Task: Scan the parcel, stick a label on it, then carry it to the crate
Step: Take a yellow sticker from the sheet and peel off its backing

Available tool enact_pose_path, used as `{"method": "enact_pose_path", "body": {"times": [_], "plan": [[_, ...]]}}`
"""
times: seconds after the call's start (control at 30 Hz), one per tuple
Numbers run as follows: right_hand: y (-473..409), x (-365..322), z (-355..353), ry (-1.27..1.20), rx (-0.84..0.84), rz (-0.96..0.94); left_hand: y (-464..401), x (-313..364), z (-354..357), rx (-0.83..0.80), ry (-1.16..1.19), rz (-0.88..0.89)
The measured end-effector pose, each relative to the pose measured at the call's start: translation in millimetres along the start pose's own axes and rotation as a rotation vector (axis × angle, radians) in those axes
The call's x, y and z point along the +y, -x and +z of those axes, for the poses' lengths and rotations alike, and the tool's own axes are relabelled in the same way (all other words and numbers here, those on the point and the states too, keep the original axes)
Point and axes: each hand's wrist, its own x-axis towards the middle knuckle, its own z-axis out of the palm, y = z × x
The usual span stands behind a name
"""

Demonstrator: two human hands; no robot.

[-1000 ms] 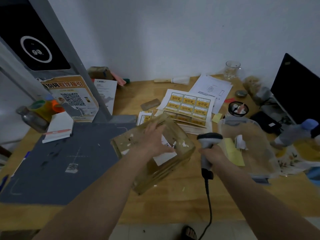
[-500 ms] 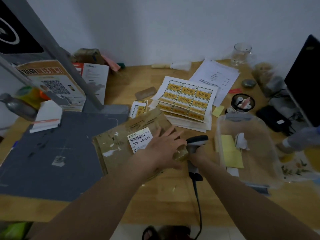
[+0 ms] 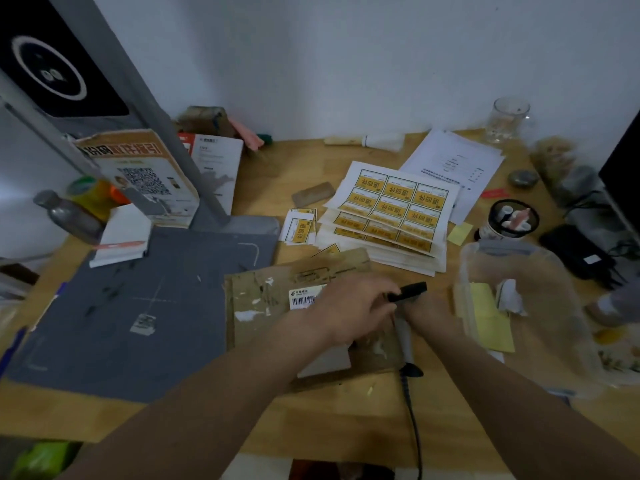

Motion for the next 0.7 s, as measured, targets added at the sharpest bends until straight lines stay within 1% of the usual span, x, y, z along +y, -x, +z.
{"method": "enact_pose_path", "body": {"times": [0.07, 0.1, 0.13, 0.2, 0.27, 0.33, 0.43, 0.53, 0.57, 0.6, 0.7], "plan": [[1, -10, -9, 0.011, 0.178, -0.069, -1, -18, -15, 0.179, 0.039, -0.106], [3, -20, -12, 0.005, 0.244, -0.106, -2, -31, -23, 0.237, 0.057, -0.189], [3, -31, -13, 0.000, 0.273, -0.152, -2, -45, -31, 0.276, 0.062, -0.285], [4, -59, -11, -0.036, 0.254, -0.239, -3, -76, -47, 0.334, 0.087, -0.476], [4, -89, -8, -0.055, 0.241, -0.336, -3, -107, -63, 0.386, 0.219, -0.632], [2, -119, -3, -0.026, 0.219, -0.415, 1, -136, -77, 0.386, 0.339, -0.766], [-4, -155, 10, 0.129, 0.106, -0.478, 8, -172, -87, 0.261, 0.445, -0.891], [-21, -180, 30, 0.339, -0.037, -0.479, 15, -199, -83, 0.177, 0.519, -0.943], [-28, -186, 39, 0.423, -0.085, -0.471, 17, -205, -81, 0.126, 0.527, -0.971], [-36, -191, 48, 0.511, -0.127, -0.462, 17, -210, -79, 0.049, 0.529, -1.001], [-60, -198, 74, 0.759, -0.222, -0.431, 16, -218, -76, -0.257, 0.536, -1.057]]}}
